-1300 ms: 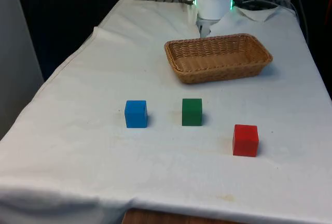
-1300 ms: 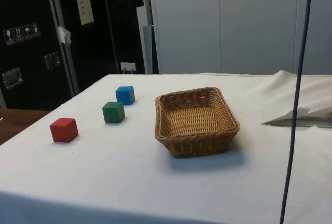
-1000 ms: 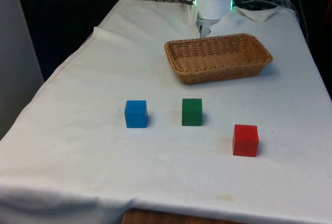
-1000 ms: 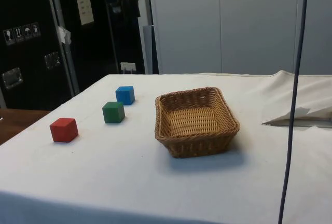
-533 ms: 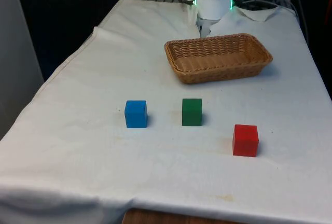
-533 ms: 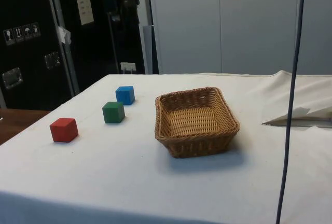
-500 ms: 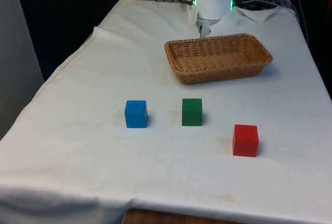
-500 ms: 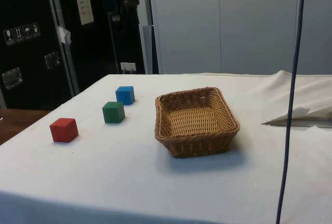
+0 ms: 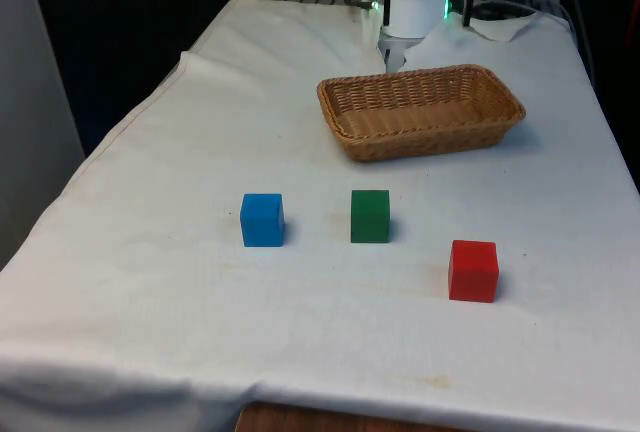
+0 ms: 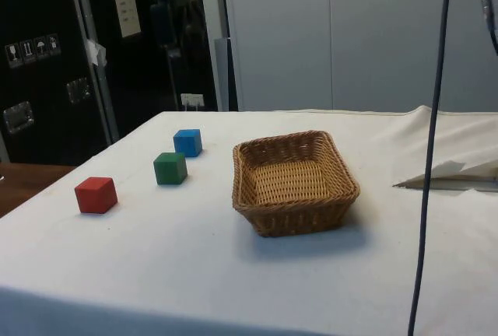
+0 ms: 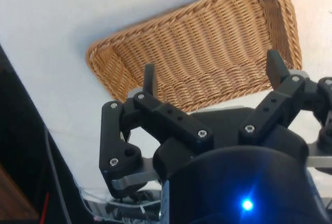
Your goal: Pick up exactly two blocks and place them into the basket.
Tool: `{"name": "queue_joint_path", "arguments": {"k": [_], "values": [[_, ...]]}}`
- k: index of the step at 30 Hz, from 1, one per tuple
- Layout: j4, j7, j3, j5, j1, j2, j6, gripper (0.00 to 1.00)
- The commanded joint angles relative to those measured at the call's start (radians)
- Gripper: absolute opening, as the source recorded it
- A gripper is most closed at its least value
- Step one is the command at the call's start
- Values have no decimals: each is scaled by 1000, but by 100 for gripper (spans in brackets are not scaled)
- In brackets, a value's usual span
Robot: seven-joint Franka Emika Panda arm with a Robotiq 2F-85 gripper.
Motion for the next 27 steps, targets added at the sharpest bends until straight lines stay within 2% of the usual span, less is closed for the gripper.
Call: {"name": "queue_joint_path", "arguments": {"k": [1, 2, 5, 15, 17, 18, 20, 26, 27], "values": [[-12, -8, 2, 2, 0, 1, 26, 100], [-7, -4, 0, 0, 0, 1, 11, 100], [-35, -26, 2, 7, -2, 9, 70, 100], [-60, -67, 2, 25, -7, 54, 159, 100], [-62, -74, 2, 32, -8, 59, 166, 100], [-61, -65, -1, 20, -4, 60, 161, 100], [-64, -84, 2, 44, -8, 61, 169, 100], [-62, -80, -1, 38, -6, 66, 168, 100], [-64, -86, 0, 45, -9, 68, 172, 100]]}}
